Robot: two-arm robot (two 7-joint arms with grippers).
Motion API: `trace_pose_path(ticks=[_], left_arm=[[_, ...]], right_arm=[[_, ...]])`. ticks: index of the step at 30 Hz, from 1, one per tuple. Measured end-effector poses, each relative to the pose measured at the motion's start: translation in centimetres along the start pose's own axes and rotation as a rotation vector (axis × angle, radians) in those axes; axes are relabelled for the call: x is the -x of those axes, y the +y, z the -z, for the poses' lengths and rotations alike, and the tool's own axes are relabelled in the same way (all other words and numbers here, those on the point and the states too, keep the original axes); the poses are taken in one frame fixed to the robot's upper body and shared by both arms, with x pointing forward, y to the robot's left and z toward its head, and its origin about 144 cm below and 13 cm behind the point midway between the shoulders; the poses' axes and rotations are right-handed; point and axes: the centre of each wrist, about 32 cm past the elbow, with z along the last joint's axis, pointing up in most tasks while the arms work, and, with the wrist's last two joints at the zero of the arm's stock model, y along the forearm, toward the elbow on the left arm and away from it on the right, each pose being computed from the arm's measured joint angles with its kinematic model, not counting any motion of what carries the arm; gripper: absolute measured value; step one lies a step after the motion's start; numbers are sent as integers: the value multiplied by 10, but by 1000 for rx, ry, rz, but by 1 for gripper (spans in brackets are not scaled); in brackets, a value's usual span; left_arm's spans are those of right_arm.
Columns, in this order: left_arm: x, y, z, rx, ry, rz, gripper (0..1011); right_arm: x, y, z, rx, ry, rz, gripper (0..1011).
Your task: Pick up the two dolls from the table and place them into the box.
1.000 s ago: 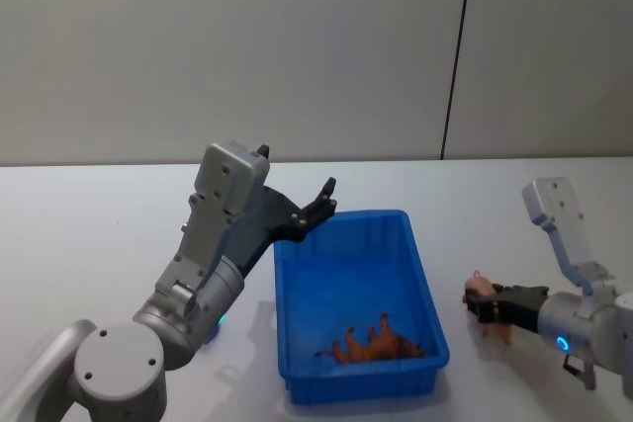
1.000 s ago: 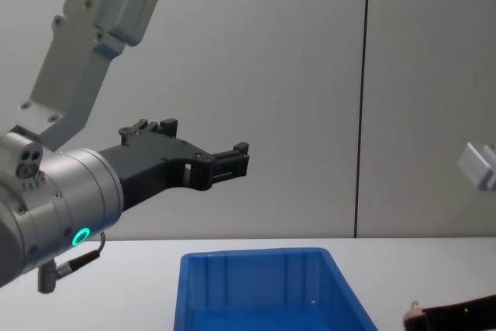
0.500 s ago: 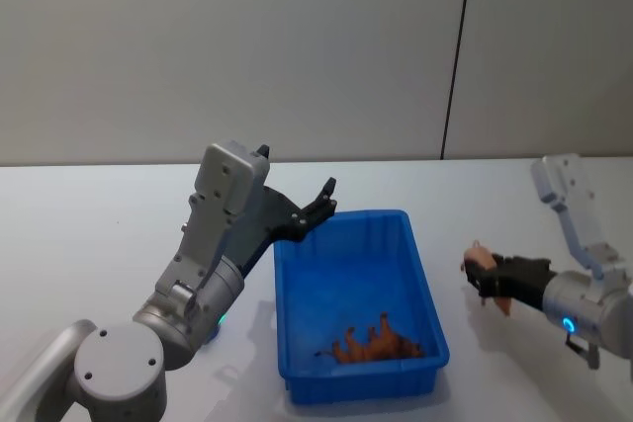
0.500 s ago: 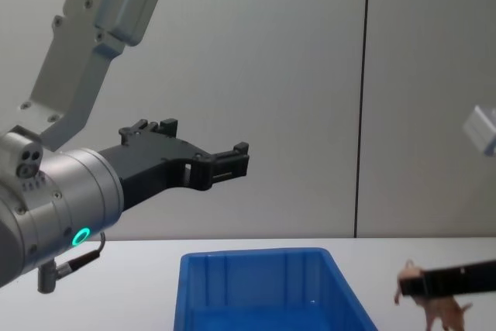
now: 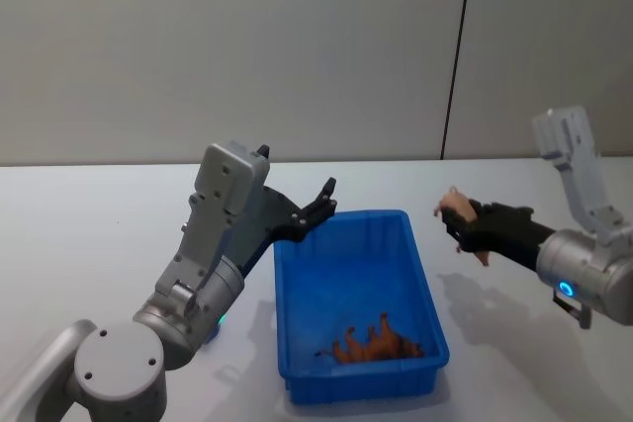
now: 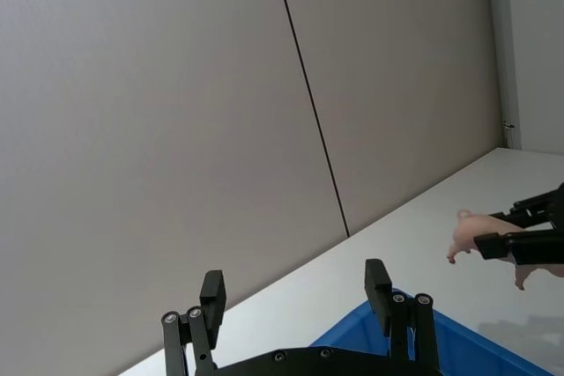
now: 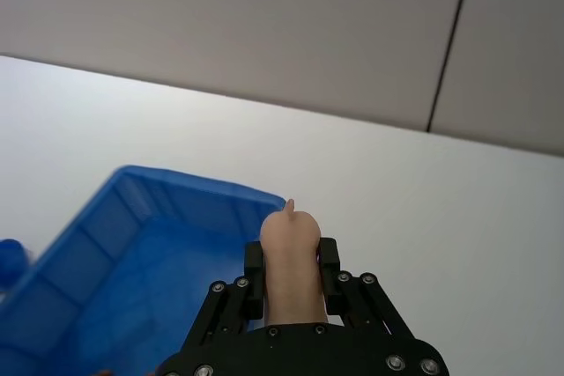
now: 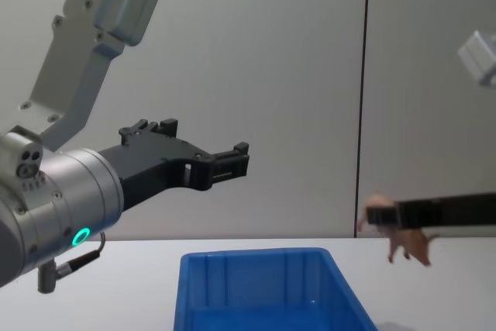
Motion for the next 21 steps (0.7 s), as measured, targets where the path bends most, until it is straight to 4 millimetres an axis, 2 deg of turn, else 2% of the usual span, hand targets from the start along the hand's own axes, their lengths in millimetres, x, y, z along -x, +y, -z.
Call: trace_pose_path(ticks=[10, 21], left_arm=[[0, 0, 0, 0, 0, 0, 1001], [0, 0, 0, 0, 0, 0, 1001]], right_arm=[[4, 4, -13, -58, -23, -139, 352], [10, 14, -17, 24, -33, -272, 352]])
